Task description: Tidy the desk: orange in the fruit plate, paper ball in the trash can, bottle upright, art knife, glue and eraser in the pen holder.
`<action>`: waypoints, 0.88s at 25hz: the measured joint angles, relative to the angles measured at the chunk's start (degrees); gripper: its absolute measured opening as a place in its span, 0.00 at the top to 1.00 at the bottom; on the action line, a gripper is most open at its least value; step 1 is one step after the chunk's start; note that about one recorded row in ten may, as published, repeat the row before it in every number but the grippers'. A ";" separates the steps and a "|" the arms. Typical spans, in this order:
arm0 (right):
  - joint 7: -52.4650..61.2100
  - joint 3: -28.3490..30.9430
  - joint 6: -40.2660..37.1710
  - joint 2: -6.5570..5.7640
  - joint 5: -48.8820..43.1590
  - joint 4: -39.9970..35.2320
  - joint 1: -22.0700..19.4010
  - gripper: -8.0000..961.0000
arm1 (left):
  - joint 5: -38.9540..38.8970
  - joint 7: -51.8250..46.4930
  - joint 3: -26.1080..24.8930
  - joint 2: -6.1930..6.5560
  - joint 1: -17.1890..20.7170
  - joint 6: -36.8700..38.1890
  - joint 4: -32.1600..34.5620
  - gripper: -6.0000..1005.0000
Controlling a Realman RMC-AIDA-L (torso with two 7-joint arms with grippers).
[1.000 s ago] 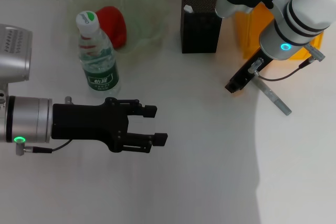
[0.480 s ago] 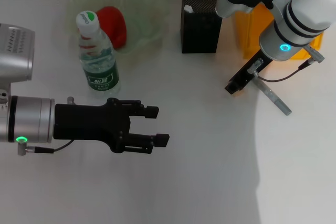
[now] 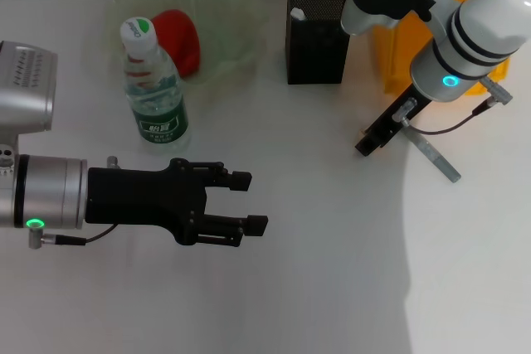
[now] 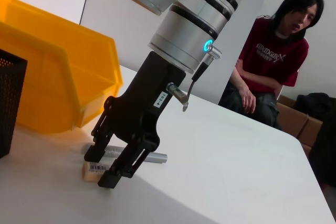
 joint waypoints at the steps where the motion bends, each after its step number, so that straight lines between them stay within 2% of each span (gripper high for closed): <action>1: 0.00 -0.31 0.26 0.01 0.26 0.13 -0.01 0.45 | 0.03 0.04 -0.01 0.00 0.00 0.00 -0.02 0.23; 3: 0.00 -0.52 0.42 0.03 1.02 -0.26 -0.25 0.44 | 0.04 0.07 -0.02 0.00 0.00 0.00 -0.02 0.23; 9: -0.17 -0.58 0.16 0.06 2.01 -1.48 -0.64 0.62 | 0.05 0.10 -0.02 0.00 0.26 0.01 -0.02 0.23; 12: -0.10 -0.05 -2.27 0.04 2.42 -5.40 -1.96 0.69 | 0.06 0.10 -0.03 0.00 0.40 0.13 -0.03 0.23; 15: 0.16 0.53 -6.84 -0.27 5.31 -16.40 -5.83 0.72 | 0.04 -0.07 -0.03 0.01 0.58 0.39 -0.02 0.23; 16: 0.43 1.89 -9.79 -0.39 7.90 -25.95 -9.05 0.73 | 0.04 -0.07 -0.03 0.01 0.58 0.39 -0.02 0.23; 17: 0.43 1.89 -9.79 -0.39 7.90 -25.95 -9.05 0.73 | 0.03 -0.15 -0.02 0.01 0.62 0.43 -0.02 0.23; 18: 0.49 3.23 -10.25 -0.41 9.01 -30.88 -10.79 0.73 | 0.06 -0.27 -0.02 0.00 0.67 0.45 -0.02 0.23; 20: 0.51 5.93 -9.45 -0.37 11.83 -37.90 -13.81 0.73 | 0.06 -0.32 -0.02 0.00 0.68 0.49 -0.02 0.23; 21: 0.36 9.09 -4.13 -0.37 18.70 -41.93 -17.00 0.73 | 0.06 -0.32 -0.01 0.00 0.68 0.51 -0.02 0.23; 22: 0.36 9.09 -4.13 -0.37 18.70 -41.93 -17.00 0.73 | 0.06 -0.32 -0.01 0.00 0.68 0.51 -0.02 0.23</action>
